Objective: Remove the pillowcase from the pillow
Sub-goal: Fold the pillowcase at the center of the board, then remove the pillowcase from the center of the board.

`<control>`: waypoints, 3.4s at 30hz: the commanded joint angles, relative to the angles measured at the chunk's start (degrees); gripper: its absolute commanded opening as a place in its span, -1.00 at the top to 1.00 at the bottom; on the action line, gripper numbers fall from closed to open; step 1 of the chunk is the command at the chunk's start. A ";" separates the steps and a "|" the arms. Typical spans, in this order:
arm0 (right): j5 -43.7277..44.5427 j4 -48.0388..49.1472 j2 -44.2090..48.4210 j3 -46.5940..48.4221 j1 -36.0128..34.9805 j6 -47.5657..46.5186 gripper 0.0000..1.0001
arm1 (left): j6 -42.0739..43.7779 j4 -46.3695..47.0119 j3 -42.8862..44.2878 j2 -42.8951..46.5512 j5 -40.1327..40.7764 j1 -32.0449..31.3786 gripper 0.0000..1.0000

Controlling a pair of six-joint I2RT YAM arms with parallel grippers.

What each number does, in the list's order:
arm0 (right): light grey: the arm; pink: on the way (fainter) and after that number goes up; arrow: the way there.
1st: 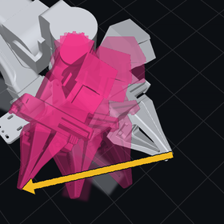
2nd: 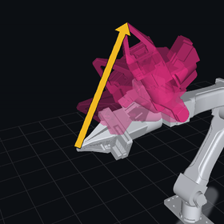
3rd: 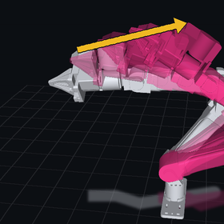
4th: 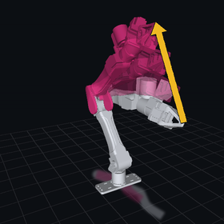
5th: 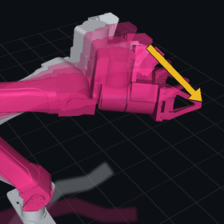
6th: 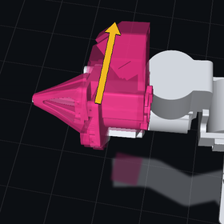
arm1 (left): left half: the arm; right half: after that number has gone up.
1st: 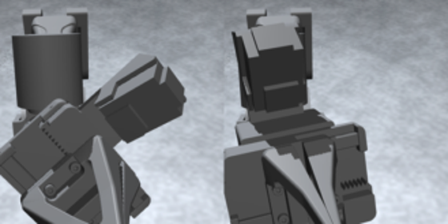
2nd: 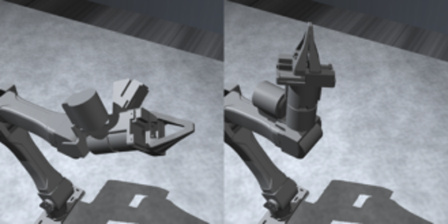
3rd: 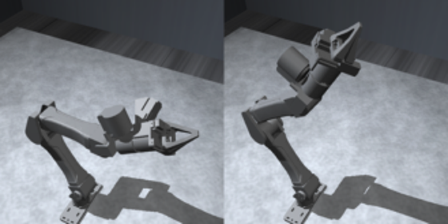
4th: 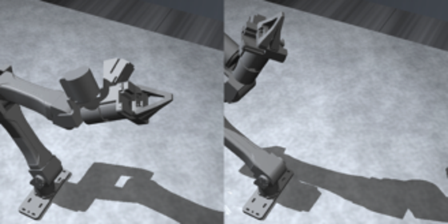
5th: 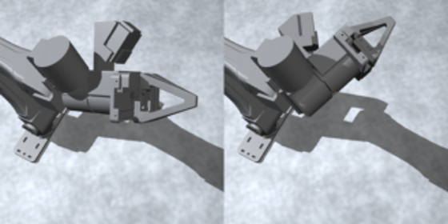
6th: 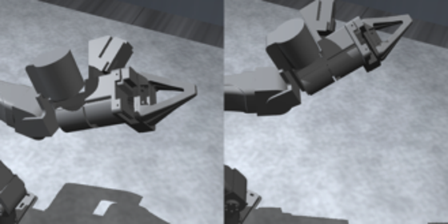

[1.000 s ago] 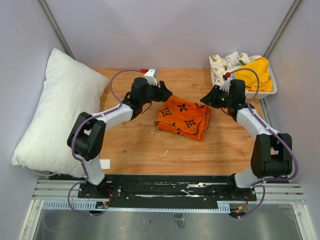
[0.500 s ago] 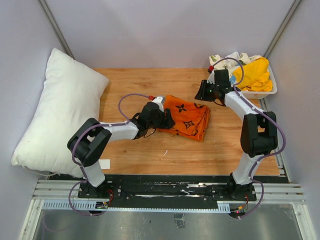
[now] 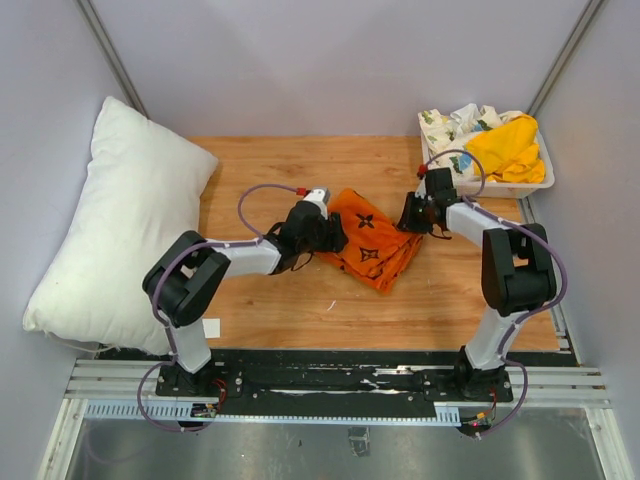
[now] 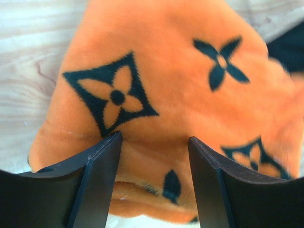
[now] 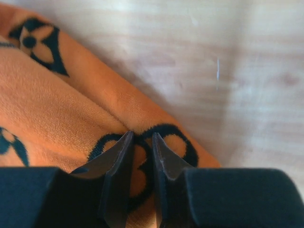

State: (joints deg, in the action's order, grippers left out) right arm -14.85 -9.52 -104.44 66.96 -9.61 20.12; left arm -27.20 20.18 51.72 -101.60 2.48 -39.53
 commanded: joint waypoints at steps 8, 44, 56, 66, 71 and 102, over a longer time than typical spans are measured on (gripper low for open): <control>2.28 5.50 11.91 -16.91 -14.84 18.88 0.45 | 14.41 -14.37 23.24 -10.05 5.40 8.31 -0.28; 3.50 -1.99 24.86 -21.37 -10.26 10.66 -0.65 | 4.54 -7.98 -13.73 16.26 -2.01 1.09 -0.62; 2.01 -2.67 24.02 -20.21 -10.27 9.38 -0.68 | 5.38 -10.22 -12.26 10.31 7.67 1.16 -0.99; 2.52 -3.72 23.12 -18.29 -9.94 6.70 -0.72 | 3.42 -13.54 -7.73 3.22 11.84 4.71 -0.99; 1.82 -3.40 22.33 -16.83 -9.22 6.36 -0.74 | 2.40 -17.80 -6.24 4.17 15.32 11.05 -0.99; -5.21 0.95 16.74 -16.03 -8.53 6.24 -0.86 | 27.94 -31.49 31.75 -13.34 7.92 33.43 -0.98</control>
State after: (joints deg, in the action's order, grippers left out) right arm -18.20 -9.08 -86.02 49.25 -19.14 26.72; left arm -4.73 -6.87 79.90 -114.24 7.90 -6.83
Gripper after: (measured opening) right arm 0.926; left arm 0.992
